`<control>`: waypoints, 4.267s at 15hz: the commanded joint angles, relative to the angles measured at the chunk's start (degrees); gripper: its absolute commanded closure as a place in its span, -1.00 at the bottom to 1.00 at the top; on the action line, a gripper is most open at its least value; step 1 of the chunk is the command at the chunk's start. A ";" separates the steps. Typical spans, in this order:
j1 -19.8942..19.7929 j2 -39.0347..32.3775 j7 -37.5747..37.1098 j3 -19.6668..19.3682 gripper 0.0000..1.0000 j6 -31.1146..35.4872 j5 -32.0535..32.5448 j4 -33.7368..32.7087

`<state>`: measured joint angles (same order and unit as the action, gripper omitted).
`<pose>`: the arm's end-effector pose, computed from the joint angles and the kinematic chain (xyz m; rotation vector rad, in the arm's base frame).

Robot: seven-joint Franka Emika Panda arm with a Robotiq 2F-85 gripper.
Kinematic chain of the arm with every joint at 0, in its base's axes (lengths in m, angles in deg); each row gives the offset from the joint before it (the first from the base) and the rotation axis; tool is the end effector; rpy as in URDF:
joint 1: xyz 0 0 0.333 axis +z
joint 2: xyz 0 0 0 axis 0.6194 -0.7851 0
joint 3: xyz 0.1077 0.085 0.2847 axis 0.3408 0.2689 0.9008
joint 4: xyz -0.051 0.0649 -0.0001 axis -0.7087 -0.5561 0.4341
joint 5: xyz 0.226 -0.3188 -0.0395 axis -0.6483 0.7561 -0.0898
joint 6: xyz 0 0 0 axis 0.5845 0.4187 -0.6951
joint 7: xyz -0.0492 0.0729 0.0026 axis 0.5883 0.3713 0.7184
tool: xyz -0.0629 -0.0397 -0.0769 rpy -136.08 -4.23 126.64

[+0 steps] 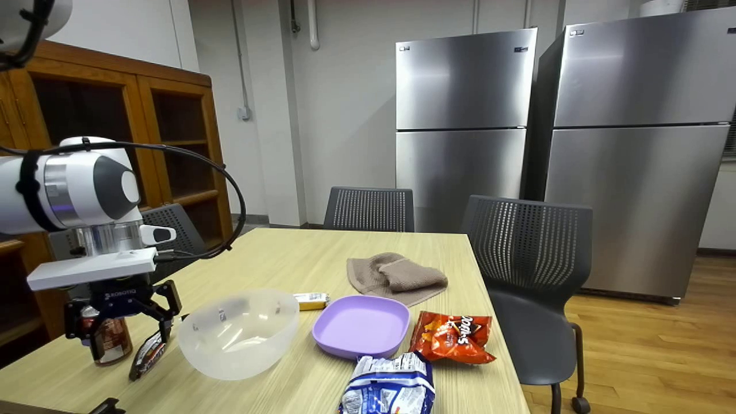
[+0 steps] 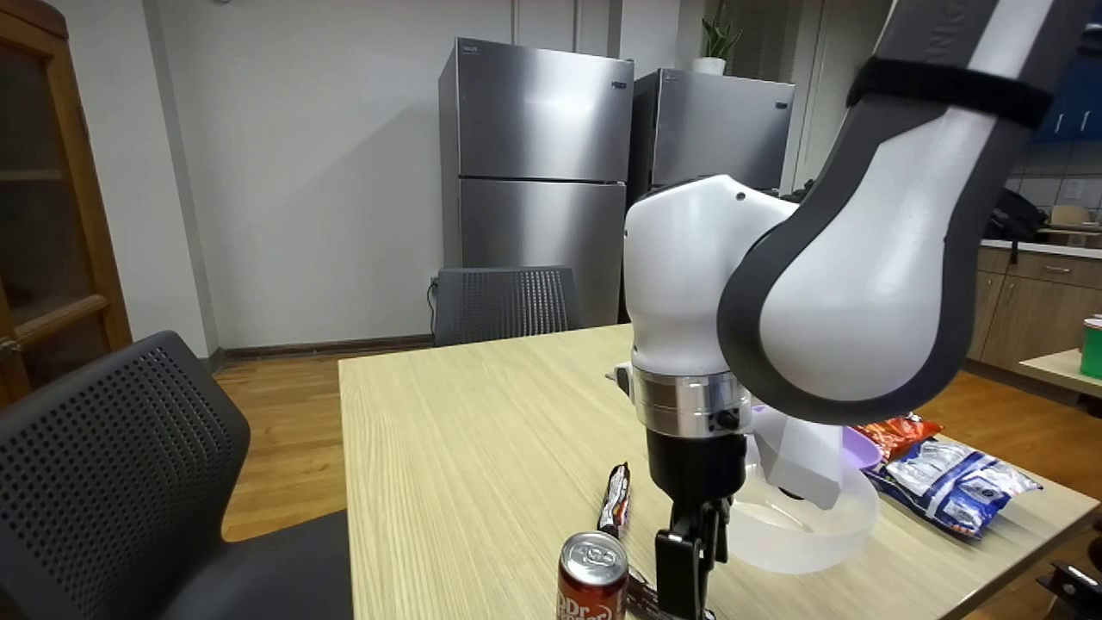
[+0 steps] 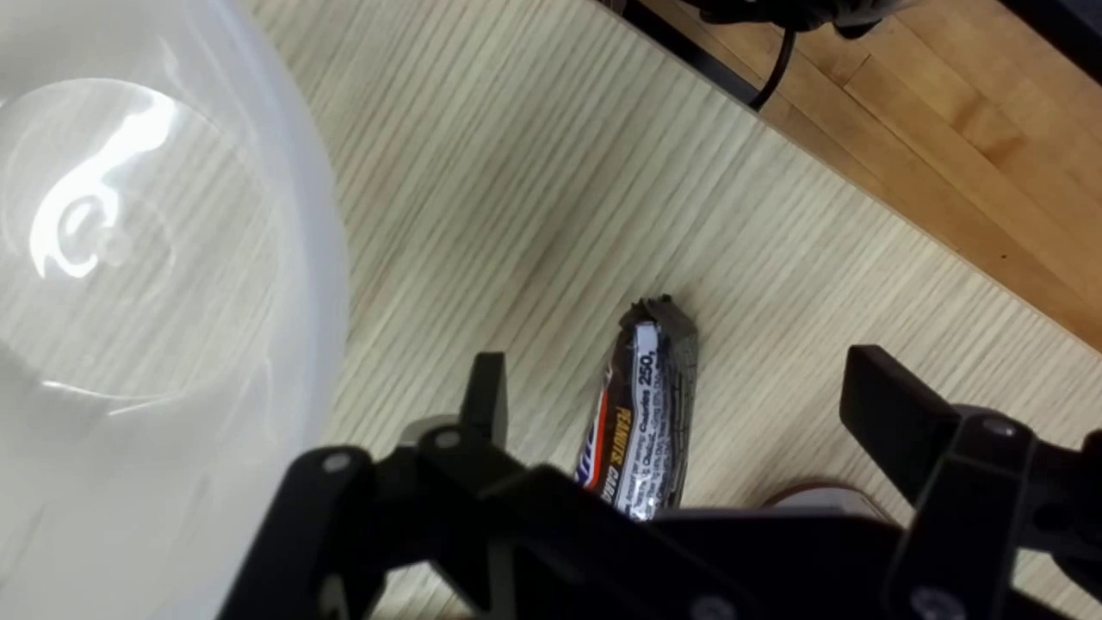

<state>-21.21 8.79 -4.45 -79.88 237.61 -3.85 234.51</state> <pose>0.3531 0.1991 0.1369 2.8818 1.0484 -0.2324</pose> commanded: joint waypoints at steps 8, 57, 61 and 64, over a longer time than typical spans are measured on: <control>2.72 -6.70 -1.23 -3.40 -1.00 5.81 4.21 -3.30; 4.34 -0.98 -0.65 -6.41 0.90 6.10 2.17 1.32; 2.06 2.79 -0.44 -5.59 0.90 5.09 1.22 3.03; -0.02 5.99 0.04 -4.43 0.90 3.28 -0.38 3.39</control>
<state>-18.40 9.02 -5.75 -86.71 244.17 -1.90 235.97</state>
